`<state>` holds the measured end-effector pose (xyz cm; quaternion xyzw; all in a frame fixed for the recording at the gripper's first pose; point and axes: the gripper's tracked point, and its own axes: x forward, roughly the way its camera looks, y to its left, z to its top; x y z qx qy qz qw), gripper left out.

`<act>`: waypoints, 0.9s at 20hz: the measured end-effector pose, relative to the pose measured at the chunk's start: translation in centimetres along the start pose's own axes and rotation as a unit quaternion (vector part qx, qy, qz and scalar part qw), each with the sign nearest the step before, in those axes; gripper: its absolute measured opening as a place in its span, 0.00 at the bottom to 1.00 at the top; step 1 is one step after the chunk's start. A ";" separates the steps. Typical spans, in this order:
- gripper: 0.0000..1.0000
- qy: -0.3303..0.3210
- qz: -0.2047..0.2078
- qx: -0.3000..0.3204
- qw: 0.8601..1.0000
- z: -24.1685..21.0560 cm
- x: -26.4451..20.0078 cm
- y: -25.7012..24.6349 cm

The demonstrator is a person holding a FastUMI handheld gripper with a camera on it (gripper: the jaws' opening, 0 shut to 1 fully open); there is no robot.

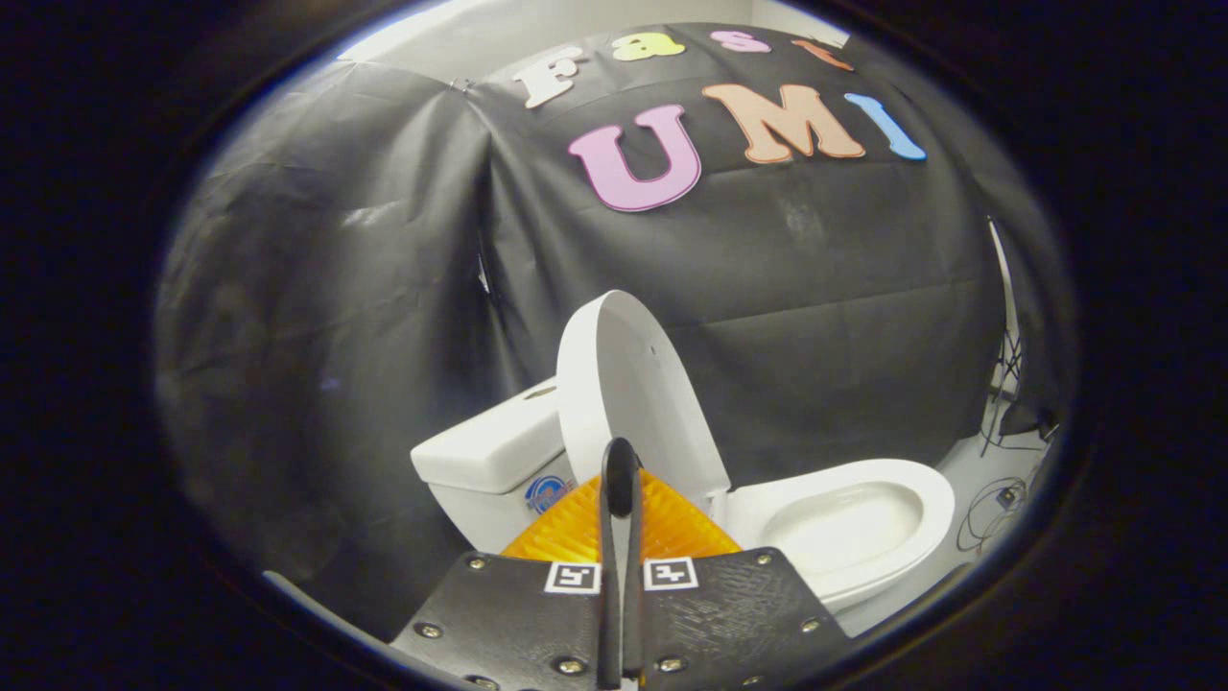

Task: Open the toilet lid.

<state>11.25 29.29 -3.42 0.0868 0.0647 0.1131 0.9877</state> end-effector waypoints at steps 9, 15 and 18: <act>0.02 0.003 0.002 0.010 1.000 -0.4 0.1 0.5; 0.06 0.027 0.021 0.018 0.999 -0.7 -0.1 1.0; 0.09 0.041 0.055 0.034 0.997 -0.4 -1.3 2.0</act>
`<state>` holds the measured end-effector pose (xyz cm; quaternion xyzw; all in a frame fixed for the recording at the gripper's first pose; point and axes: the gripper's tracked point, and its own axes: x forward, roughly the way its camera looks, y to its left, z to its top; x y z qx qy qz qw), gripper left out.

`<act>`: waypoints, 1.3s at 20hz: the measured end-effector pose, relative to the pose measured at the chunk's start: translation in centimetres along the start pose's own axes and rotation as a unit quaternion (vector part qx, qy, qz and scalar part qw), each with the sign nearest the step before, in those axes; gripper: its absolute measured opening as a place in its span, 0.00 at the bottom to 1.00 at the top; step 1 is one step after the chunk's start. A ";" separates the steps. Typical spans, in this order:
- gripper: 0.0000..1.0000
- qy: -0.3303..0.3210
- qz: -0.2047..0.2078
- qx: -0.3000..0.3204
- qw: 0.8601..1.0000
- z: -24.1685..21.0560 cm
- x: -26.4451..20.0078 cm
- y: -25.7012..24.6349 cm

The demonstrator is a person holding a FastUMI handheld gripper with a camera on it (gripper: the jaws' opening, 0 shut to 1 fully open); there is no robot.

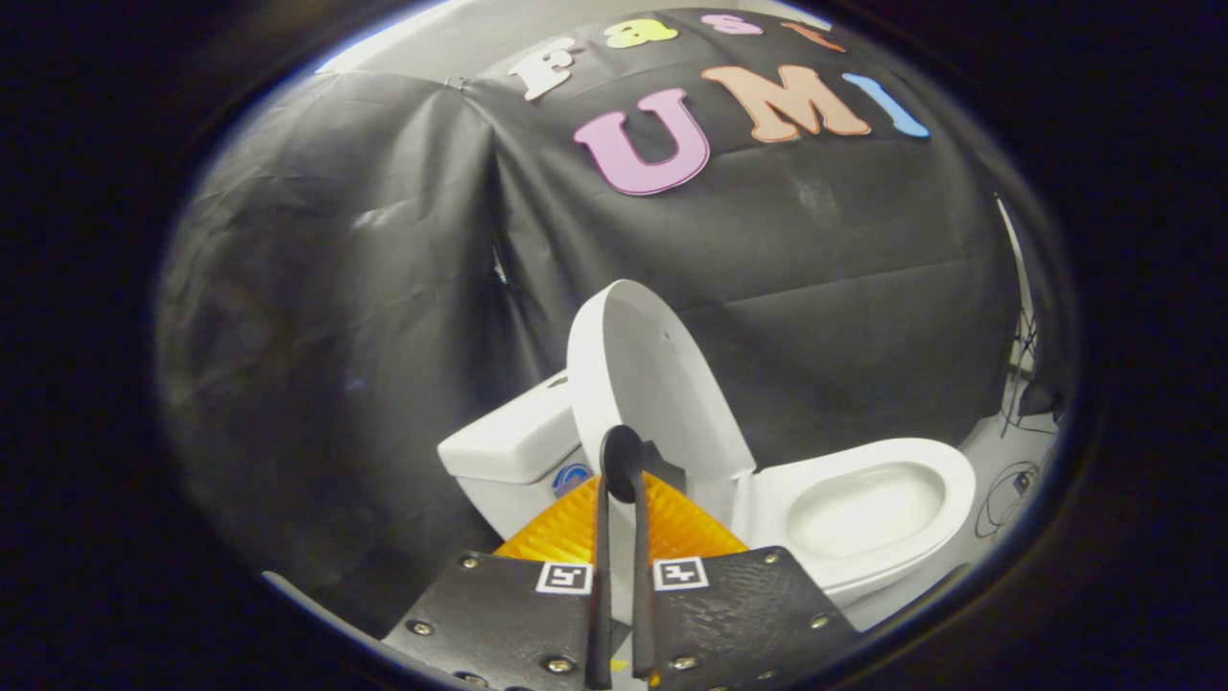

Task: Open the toilet lid.

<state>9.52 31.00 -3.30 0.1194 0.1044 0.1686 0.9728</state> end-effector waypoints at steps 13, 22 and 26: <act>0.67 -0.060 -0.066 -0.012 0.996 8.6 -6.9 -6.2; 0.94 -0.070 -0.152 -0.073 0.983 11.8 -11.5 -12.8; 0.95 -0.071 -0.173 -0.103 0.977 12.9 -13.6 -14.8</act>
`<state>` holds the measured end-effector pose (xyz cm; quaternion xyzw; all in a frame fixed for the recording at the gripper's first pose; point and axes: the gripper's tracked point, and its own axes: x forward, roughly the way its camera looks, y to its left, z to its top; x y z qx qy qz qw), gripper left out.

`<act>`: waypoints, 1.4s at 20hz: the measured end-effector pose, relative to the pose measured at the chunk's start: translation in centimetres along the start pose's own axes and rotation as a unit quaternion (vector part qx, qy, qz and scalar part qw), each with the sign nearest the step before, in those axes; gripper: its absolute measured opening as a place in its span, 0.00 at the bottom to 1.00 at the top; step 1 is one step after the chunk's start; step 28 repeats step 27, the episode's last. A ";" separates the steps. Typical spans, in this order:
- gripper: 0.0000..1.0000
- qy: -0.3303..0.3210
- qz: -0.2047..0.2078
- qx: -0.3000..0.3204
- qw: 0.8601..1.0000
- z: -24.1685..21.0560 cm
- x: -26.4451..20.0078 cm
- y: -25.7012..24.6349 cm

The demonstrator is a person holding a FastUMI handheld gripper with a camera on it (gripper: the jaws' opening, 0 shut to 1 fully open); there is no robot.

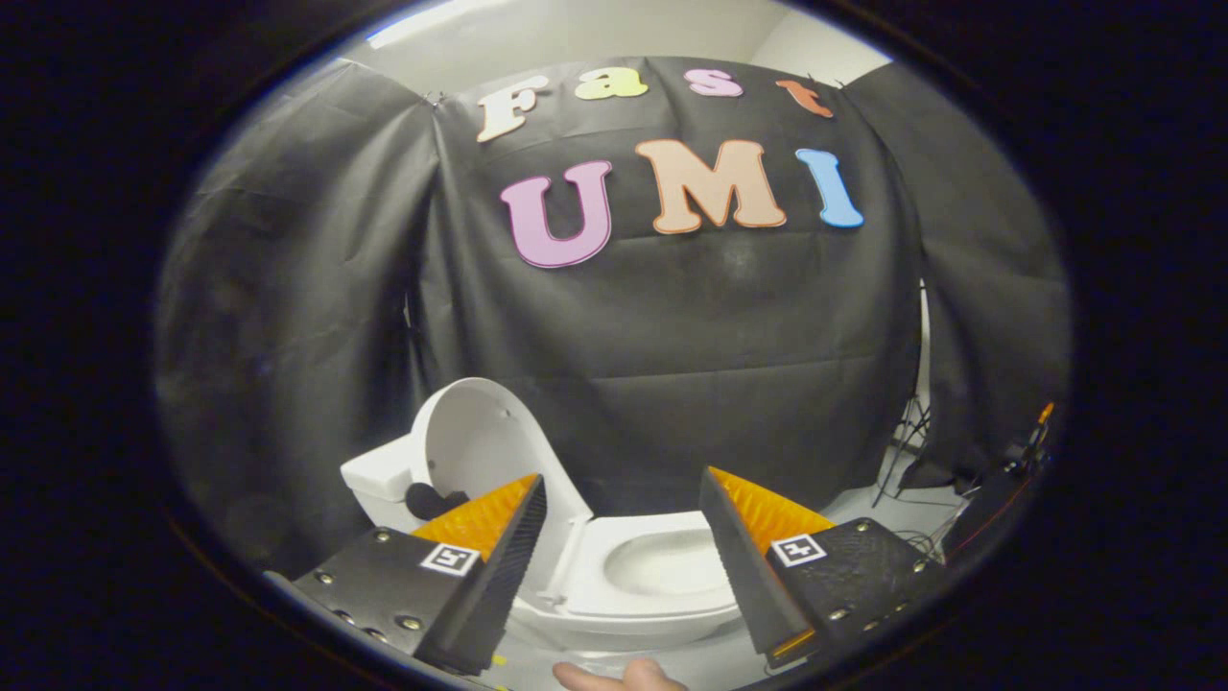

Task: Open the toilet lid.

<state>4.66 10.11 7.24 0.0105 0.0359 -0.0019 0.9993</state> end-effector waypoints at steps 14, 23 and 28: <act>0.98 -0.012 -0.035 -0.010 0.999 1.8 -3.8 -10.7; 0.98 -0.065 -0.004 -0.009 0.998 3.6 -6.2 -14.5; 0.98 -0.069 -0.004 -0.013 0.998 3.6 -6.3 -16.3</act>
